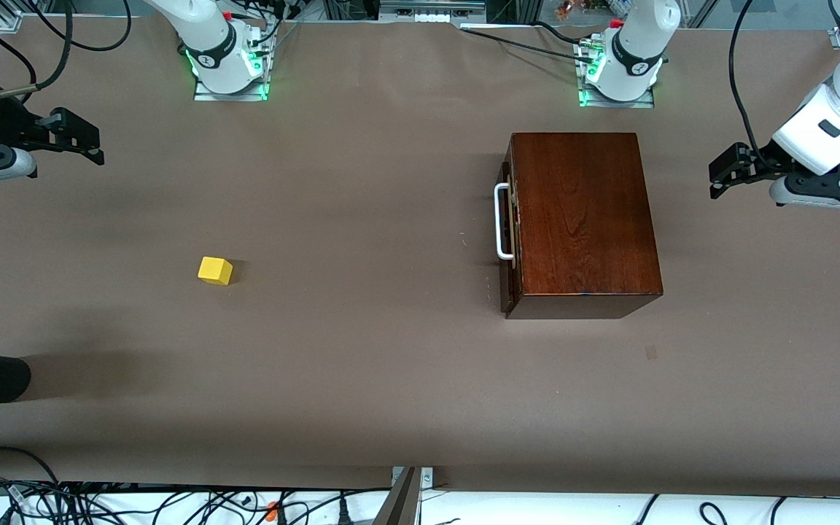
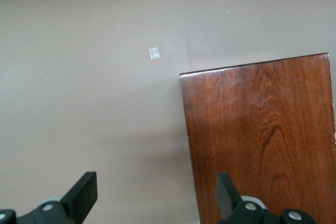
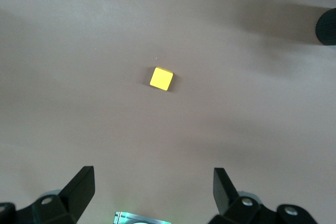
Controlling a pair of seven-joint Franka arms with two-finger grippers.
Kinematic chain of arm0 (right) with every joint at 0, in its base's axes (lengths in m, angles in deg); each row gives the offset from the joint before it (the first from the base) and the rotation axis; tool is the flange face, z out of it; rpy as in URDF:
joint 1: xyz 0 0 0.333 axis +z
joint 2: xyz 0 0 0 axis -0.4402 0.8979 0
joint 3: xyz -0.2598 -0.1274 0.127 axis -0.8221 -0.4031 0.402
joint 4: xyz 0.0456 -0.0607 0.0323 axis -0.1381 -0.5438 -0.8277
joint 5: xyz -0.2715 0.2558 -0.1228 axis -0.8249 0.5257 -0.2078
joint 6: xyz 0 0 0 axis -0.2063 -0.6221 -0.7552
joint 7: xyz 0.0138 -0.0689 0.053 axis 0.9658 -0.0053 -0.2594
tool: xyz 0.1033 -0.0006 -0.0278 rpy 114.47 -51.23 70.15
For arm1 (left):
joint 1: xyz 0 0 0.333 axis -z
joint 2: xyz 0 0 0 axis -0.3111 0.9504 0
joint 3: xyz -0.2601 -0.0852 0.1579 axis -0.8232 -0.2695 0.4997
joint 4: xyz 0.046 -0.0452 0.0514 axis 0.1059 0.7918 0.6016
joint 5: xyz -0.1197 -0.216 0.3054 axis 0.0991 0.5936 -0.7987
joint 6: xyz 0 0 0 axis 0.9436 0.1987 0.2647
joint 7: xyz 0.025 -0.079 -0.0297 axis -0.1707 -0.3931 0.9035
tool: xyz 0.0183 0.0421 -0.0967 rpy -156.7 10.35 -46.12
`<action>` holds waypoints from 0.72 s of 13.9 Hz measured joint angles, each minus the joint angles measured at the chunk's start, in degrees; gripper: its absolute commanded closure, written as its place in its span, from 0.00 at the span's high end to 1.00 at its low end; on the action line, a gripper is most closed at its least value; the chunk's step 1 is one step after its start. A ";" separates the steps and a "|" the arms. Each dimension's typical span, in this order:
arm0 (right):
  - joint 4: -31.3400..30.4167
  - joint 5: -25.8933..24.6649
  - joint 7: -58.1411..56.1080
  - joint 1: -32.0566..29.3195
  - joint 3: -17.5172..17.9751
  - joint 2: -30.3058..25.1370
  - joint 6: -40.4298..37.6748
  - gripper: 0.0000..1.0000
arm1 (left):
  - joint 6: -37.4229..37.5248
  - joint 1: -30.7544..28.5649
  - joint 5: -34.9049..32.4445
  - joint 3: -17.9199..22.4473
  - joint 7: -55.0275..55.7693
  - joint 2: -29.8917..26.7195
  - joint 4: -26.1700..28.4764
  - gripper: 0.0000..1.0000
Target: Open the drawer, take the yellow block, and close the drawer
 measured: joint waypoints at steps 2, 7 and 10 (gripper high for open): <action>0.00 0.02 0.00 0.02 0.02 0.00 0.00 1.00 | 0.02 0.05 0.01 0.06 0.04 -0.04 0.00 1.00; 0.00 0.03 0.00 0.04 0.02 0.00 0.00 1.00 | 0.10 0.47 0.01 0.12 0.10 -0.08 0.00 1.00; 0.01 0.08 0.00 0.04 0.02 0.00 0.00 1.00 | 0.12 0.50 0.01 0.25 0.10 -0.08 0.00 1.00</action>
